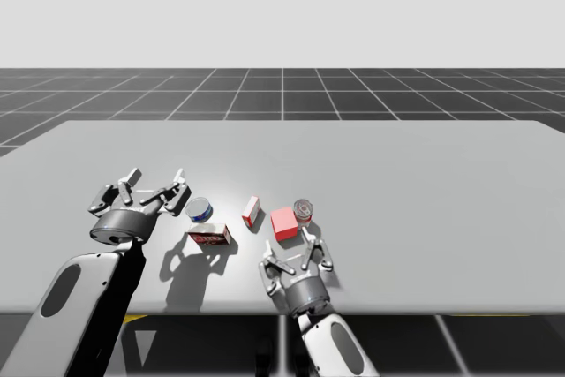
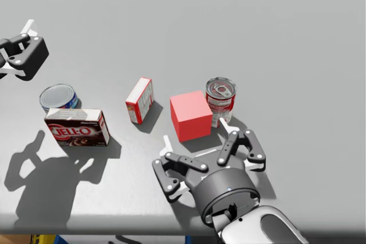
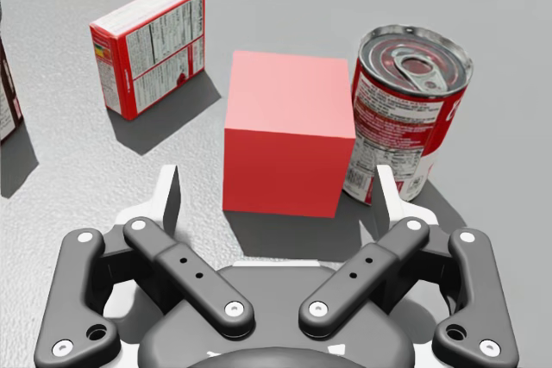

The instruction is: Find the red cube and pick it up.

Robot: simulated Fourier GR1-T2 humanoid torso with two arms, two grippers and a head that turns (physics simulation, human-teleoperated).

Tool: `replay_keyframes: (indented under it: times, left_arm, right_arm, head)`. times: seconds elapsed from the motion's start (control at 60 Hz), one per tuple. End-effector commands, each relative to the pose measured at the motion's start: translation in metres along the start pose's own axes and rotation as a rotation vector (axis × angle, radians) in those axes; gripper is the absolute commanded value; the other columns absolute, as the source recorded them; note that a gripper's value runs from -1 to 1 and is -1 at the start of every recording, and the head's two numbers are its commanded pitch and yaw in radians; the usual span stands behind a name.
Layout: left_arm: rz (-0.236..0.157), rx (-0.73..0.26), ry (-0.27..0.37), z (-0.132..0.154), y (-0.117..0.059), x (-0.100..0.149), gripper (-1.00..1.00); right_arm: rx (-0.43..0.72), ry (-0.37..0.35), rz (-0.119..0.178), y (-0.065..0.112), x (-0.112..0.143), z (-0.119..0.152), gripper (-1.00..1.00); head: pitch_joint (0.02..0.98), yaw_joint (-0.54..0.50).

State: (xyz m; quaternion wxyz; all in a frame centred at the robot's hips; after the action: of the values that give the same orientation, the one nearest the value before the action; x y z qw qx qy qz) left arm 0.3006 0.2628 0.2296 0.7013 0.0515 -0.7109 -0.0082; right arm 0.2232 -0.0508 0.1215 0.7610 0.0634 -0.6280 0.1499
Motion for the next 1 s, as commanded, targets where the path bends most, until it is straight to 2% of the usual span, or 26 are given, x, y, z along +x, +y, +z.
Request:
replay_keyframes:
  times: [0.017, 0.417, 0.717, 0.817, 0.833, 0.85, 0.867, 0.883, 0.917, 0.933, 1.0]
  left_arm:
    - [0.001, 0.000, -0.002, 0.000, 0.000, 0.001, -1.00]
    - [0.002, -0.002, -0.003, 0.000, 0.001, 0.001, -1.00]
    - [-0.002, -0.003, -0.004, 0.001, 0.000, 0.001, -1.00]
    - [-0.005, -0.004, -0.003, 0.001, -0.001, 0.001, -1.00]
    - [-0.005, -0.005, -0.003, 0.001, -0.001, 0.001, -1.00]
    - [-0.006, -0.004, -0.003, 0.001, -0.001, 0.001, -1.00]
    - [-0.006, -0.004, -0.003, 0.001, -0.001, 0.001, -1.00]
    - [-0.006, -0.004, -0.002, 0.001, -0.001, 0.001, -1.00]
    - [-0.006, -0.004, -0.002, 0.001, -0.001, 0.001, -1.00]
    - [-0.006, -0.004, -0.002, 0.001, -0.001, 0.000, -1.00]
    - [-0.007, -0.006, -0.002, 0.001, -0.001, 0.000, -1.00]
  right_arm:
    - [-0.007, 0.013, 0.019, 0.004, 0.000, -0.015, -1.00]
    - [-0.036, 0.062, 0.063, 0.008, 0.001, -0.036, -1.00]
    - [-0.059, 0.069, 0.058, 0.001, 0.002, -0.048, -1.00]
    - [-0.035, 0.082, 0.069, -0.001, 0.002, -0.046, -1.00]
    - [-0.037, 0.078, 0.066, -0.001, 0.001, -0.046, -0.93]
    - [-0.039, 0.068, 0.066, -0.002, 0.001, -0.044, -0.37]
    - [-0.042, 0.061, 0.067, -0.003, 0.000, -0.044, -0.14]
    - [-0.048, 0.057, 0.069, -0.003, 0.000, -0.044, 0.42]
    - [-0.045, 0.063, 0.063, -0.004, 0.000, -0.043, 0.94]
    - [-0.048, 0.061, 0.057, -0.005, 0.000, -0.042, 1.00]
    - [-0.047, 0.062, 0.059, -0.005, -0.001, -0.042, 1.00]
  head:
    - [0.844, 0.02]
    - [0.848, 0.02]
    - [0.847, 0.02]
    - [0.846, 0.02]
    - [0.845, 0.02]
    - [0.843, 0.02]
    - [0.843, 0.02]
    - [0.843, 0.02]
    - [0.841, 0.02]
    - [0.839, 0.02]
    - [0.835, 0.02]
